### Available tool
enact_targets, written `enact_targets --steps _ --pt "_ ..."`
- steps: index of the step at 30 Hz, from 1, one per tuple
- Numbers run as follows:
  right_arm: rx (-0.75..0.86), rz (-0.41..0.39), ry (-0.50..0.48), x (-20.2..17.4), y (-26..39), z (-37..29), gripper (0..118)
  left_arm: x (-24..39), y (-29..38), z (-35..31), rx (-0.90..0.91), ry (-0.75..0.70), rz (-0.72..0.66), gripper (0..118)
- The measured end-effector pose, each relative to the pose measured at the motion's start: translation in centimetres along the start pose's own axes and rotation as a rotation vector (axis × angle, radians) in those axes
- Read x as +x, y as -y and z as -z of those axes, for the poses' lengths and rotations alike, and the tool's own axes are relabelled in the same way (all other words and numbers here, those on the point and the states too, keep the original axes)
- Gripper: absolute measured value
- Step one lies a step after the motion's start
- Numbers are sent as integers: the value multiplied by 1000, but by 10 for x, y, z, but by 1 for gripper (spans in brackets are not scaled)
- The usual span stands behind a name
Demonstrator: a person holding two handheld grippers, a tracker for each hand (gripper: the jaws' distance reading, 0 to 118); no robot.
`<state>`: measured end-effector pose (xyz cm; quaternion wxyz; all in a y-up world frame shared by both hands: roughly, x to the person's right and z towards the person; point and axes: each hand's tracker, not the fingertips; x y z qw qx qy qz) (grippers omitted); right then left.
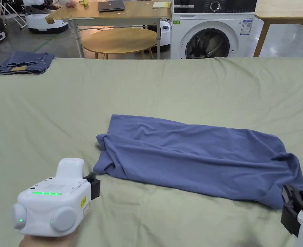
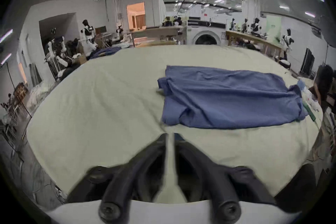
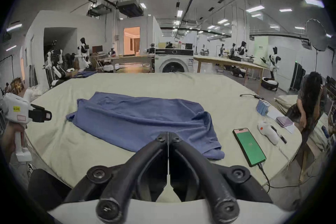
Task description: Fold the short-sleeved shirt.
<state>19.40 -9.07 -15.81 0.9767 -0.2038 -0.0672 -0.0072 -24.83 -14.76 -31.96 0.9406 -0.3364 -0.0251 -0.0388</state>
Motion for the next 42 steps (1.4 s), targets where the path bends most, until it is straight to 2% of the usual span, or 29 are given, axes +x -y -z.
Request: enact_targets --steps 1,2,9,12,13,14,15,16,17,18,21,22,23,24,25,27,32,38,42 --pt "-8 3 12 4 1 3 0 -2 -5 17 -18 0 3 103" --pt "-13 5 22 8 3 5 0 10 -11 18 -38 -13 15 114" --pt "-100 12 127 49 14 31 0 19 -37 94 -151 -79 127 103" --pt "-147 6 166 67 20 53 0 33 -42 97 -156 -37 165 56" --pt "-174 11 169 74 22 63 2 39 -43 99 -170 -43 214 50" --pt "-213 26 165 80 23 74 14 48 -46 90 -171 -37 261 44" --pt "-242 49 135 86 24 85 57 52 -46 88 -171 -27 282 34" --pt "-271 63 111 90 25 95 93 54 -47 86 -172 4 274 22" --pt "-260 68 96 92 26 103 114 56 -47 86 -178 10 266 10" --pt "-244 63 89 93 27 111 118 56 -49 82 -178 -6 276 7" --pt "-306 25 33 94 32 139 117 51 -51 79 -182 22 234 1" --pt "-360 35 -7 97 32 148 105 45 -55 76 -184 34 215 0" --pt "-398 60 -2 98 32 154 74 44 -56 73 -182 36 207 0" --pt "-417 89 -11 99 32 157 14 43 -57 68 -174 33 202 0" --pt "-400 135 -65 99 31 154 5 43 -59 62 -164 29 203 0" --pt "-387 65 -45 93 22 145 5 36 -64 50 -134 21 197 0" --pt "-291 123 -77 97 -9 108 5 21 -79 6 -33 24 150 0" --pt "-241 84 -118 94 -42 61 5 -2 -76 -53 21 33 116 0" --pt "-294 66 -132 95 -23 45 5 -23 -36 -84 -5 36 57 0"
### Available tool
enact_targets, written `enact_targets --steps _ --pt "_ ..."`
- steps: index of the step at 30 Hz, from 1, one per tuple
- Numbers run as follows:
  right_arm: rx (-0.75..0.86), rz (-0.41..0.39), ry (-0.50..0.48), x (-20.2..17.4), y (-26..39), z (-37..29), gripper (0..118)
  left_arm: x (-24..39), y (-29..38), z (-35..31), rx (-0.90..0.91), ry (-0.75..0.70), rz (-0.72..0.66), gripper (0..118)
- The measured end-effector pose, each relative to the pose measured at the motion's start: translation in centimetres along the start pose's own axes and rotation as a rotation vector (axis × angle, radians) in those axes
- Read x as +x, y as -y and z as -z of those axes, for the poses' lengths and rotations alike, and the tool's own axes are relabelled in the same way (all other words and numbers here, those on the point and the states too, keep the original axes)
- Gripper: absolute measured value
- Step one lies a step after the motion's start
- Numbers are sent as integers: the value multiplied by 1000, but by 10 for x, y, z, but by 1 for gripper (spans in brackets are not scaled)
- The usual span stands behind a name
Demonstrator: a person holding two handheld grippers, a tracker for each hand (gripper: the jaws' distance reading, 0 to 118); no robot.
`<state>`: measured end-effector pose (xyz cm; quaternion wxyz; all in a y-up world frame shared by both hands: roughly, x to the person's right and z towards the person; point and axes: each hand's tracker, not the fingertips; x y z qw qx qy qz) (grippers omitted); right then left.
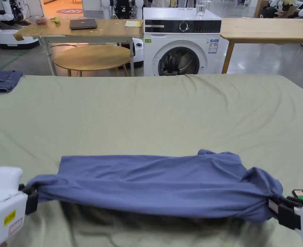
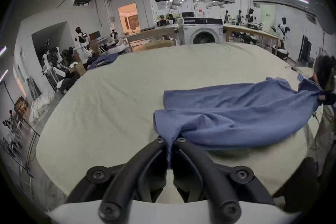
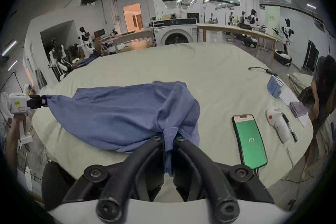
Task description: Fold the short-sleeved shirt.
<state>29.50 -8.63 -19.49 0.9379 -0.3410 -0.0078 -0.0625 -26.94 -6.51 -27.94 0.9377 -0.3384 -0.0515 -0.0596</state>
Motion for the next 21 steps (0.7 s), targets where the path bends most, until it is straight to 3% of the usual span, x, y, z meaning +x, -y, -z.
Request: enact_targets --steps 4,7,8,9,10,11,12,13,19,20,21 --pt "-119 39 0 2 50 18 5 -8 67 -4 -55 40 -184 0" --pt "-125 75 15 3 72 28 5 -6 90 0 -88 40 -219 0" --pt "-89 102 32 1 70 23 12 -2 89 -6 -71 19 -226 0" --pt "-59 122 43 -2 64 16 39 1 84 -14 -32 -31 -225 13" --pt "-23 132 29 -7 55 9 71 9 74 -26 29 -126 -198 39" --pt "22 127 23 -16 44 0 98 15 64 -34 89 -160 -163 76" --pt "83 112 34 -27 34 -8 112 21 51 -40 126 -140 -136 112" --pt "156 89 50 -41 22 -17 112 30 37 -47 172 -106 -121 118" --pt "361 15 52 -120 -29 -35 112 100 -32 -46 294 -49 24 117" --pt "354 -4 73 -131 -32 -33 108 99 -31 -39 286 -39 22 112" --pt "350 -34 84 -139 -34 -32 85 105 -34 -36 282 -32 22 83"
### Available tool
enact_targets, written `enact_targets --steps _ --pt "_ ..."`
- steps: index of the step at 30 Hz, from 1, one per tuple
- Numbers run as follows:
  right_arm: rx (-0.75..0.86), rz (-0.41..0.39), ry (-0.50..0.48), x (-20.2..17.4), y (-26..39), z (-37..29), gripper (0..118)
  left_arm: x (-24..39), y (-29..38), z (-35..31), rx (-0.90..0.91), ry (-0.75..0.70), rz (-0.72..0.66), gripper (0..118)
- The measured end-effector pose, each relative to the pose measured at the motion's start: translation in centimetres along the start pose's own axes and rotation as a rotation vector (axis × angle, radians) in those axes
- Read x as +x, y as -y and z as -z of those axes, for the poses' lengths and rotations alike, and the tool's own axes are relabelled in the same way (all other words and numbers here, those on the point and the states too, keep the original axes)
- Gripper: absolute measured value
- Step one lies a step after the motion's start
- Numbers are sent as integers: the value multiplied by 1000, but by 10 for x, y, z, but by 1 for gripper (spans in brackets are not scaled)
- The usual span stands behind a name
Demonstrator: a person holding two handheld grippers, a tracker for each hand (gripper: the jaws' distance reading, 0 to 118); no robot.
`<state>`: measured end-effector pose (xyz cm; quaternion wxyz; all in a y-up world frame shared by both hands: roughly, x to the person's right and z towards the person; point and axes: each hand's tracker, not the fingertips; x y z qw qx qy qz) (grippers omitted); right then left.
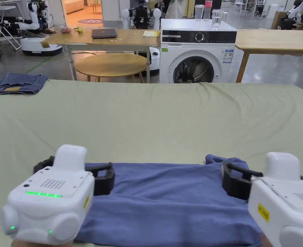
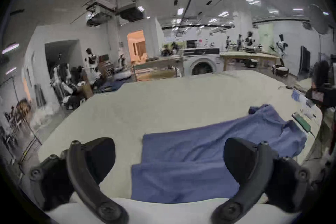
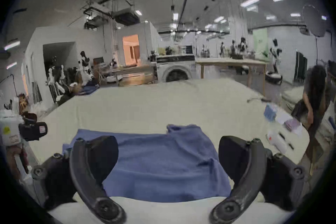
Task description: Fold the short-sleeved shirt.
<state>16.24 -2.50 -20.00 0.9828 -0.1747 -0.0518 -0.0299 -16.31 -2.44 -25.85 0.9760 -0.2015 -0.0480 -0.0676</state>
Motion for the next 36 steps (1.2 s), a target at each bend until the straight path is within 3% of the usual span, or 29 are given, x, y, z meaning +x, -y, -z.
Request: enact_targets --steps 2,3,6,18,19,20,21,22,28,29,31,32,34,35,36 --pt "3 -42 0 -12 2 4 11 5 4 6 7 7 2 0" --pt "-5 -48 10 -15 3 7 3 3 10 11 7 -5 6 0" --pt "-21 -51 -27 -13 9 11 3 -8 17 23 -51 21 -29 0" --pt "-92 -32 -23 10 23 62 0 -95 59 106 -216 -27 -122 0" --pt "-100 -33 -21 12 23 68 0 -99 57 120 -235 -38 -116 13" --pt "-108 -35 -16 15 24 75 0 -105 58 137 -268 -43 -108 49" --pt "-114 -37 -11 17 24 81 0 -109 60 152 -278 -45 -106 101" --pt "-123 -39 -7 21 25 88 0 -114 60 168 -283 -48 -101 117" --pt "-206 -67 45 54 25 130 0 -106 47 251 -420 -62 4 116" --pt "-220 -64 55 62 25 137 0 -105 49 263 -461 -63 22 110" --pt "-264 -74 94 80 25 156 1 -95 50 273 -518 -90 62 75" --pt "-285 -79 117 89 23 166 4 -94 53 277 -555 -46 71 68" --pt "-329 -73 119 109 18 187 54 -91 50 270 -526 -41 52 55" --pt "-361 -70 98 118 15 199 66 -88 43 262 -522 -16 75 55" --pt "-382 -63 80 125 13 211 66 -85 39 257 -519 -6 75 50"
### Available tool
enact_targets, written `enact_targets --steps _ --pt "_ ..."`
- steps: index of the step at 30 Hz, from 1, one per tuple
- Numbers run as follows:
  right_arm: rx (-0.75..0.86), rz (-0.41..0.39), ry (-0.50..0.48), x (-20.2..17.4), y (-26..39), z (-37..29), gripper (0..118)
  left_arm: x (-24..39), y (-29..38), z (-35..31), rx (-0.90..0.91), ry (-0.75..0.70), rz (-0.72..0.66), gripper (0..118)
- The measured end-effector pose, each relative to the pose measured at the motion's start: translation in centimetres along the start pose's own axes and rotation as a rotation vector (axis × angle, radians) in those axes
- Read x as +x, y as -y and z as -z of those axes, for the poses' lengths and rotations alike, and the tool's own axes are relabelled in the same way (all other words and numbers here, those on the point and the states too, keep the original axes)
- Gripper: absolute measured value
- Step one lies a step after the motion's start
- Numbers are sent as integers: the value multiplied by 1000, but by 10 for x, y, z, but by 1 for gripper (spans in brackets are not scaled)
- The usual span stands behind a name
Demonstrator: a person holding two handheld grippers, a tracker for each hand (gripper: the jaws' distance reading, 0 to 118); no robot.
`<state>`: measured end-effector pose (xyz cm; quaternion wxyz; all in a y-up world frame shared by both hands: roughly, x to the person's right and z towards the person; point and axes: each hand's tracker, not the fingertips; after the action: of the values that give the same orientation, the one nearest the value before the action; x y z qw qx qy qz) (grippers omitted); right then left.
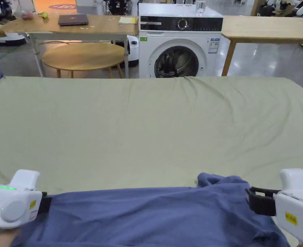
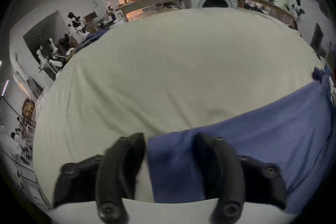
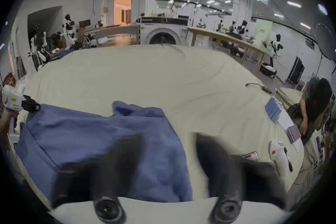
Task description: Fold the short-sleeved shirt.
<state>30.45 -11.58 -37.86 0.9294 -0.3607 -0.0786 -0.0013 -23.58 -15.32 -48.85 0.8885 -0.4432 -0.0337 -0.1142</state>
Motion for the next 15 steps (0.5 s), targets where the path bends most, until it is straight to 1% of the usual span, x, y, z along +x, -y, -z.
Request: enact_targets --steps 1,2,3,5,7,8,9,10,11,12,13,14,15 --pt "-14 -3 -16 4 -4 10 101 4 0 -7 20 -11 15 33" --pt "-3 -6 -30 6 -10 20 118 6 -1 -16 36 -7 21 9" --pt "-33 -15 -42 6 -15 31 118 9 -2 -24 49 -12 18 0" --pt "-97 -40 -65 1 -23 52 118 16 -5 -38 66 -11 29 0" --pt "-137 -87 -68 -6 -25 74 118 16 -8 -45 80 -20 40 0" --pt "-185 -103 -89 -9 -24 83 118 17 -9 -49 84 -23 40 0" --pt "-226 -109 -110 -12 -22 87 99 17 -9 -53 86 -22 39 0" --pt "-257 -117 -118 -14 -20 92 64 18 -9 -57 88 -24 36 0" --pt "-300 -111 -151 -14 -16 95 16 14 -9 -57 91 -23 33 0" --pt "-294 -96 -193 -15 -13 92 1 14 -8 -60 94 -22 29 0" --pt "-258 -102 -153 -14 -10 81 0 14 -7 -65 97 -20 26 0" --pt "-211 -100 -149 -13 -11 70 0 14 -5 -72 109 -21 26 0" --pt "-175 -78 -161 -10 -12 59 0 10 -3 -74 119 -19 26 0"
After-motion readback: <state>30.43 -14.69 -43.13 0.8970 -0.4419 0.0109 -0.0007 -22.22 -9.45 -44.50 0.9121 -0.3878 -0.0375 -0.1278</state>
